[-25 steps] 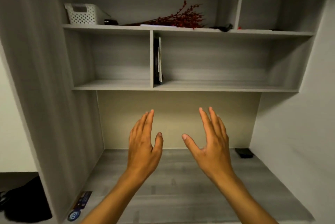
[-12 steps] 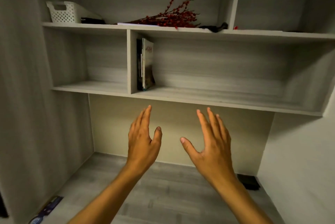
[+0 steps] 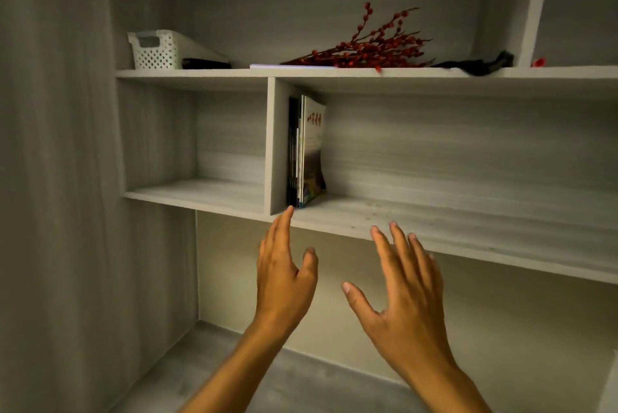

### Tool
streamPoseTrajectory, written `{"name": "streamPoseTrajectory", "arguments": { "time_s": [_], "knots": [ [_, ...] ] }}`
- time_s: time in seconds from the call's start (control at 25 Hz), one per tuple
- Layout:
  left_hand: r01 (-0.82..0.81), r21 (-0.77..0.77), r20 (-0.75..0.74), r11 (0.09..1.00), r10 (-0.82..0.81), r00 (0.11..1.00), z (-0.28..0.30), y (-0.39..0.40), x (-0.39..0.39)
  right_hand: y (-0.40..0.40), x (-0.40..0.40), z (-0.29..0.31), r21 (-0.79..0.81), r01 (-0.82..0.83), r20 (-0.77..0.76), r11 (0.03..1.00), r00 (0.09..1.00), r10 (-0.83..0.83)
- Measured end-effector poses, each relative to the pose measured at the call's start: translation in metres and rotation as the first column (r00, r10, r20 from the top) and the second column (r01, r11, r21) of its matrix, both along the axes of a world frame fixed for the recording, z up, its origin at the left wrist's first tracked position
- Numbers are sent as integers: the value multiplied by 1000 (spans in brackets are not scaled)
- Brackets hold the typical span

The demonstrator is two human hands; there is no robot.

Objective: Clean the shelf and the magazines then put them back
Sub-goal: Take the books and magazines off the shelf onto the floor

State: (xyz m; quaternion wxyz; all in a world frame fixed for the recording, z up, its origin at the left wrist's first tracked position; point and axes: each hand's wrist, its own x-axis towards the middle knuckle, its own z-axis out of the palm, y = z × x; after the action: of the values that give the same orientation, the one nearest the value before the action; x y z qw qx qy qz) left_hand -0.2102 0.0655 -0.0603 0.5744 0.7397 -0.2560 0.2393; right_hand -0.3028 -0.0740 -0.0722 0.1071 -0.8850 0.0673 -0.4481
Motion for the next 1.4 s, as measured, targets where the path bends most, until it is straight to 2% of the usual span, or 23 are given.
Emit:
{"name": "streamPoseTrajectory", "arguments": {
  "time_s": [0.12,0.24,0.44,0.6,0.72,0.92,1.04,1.16,1.28,1.4],
  "knots": [
    [56,-115,-42,992,-61,997,4,-12,55,-8,65,9,39,-46,60,998,997,43],
    [101,-90,-10,991,-103,995,14,-18,113,-13,127,14,26,-35,90,999,995,32],
    [146,-22,-7,989,-146,989,41,-48,178,-46,195,28,-110,44,108,993,994,-32],
    [-9,-29,-174,1000,4,985,51,-79,228,-75,223,46,-86,105,190,991,978,-87],
    [-80,-71,-268,994,58,962,50,-101,247,-84,233,32,-58,153,168,987,976,-141],
    [-152,-153,-360,977,88,929,61,-120,283,-87,240,22,-161,220,113,962,973,-204],
    [-189,-97,-430,977,130,893,62,-125,296,-85,243,21,-193,268,109,944,962,-251],
    [-263,-3,-402,965,239,884,66,-127,296,-89,247,20,-206,300,97,931,953,-286],
    [-279,49,-344,959,279,897,66,-120,280,-92,248,18,-216,306,100,927,952,-291],
    [-300,87,-224,950,312,923,62,-103,255,-94,249,18,-247,301,95,921,954,-286]
  ]
}}
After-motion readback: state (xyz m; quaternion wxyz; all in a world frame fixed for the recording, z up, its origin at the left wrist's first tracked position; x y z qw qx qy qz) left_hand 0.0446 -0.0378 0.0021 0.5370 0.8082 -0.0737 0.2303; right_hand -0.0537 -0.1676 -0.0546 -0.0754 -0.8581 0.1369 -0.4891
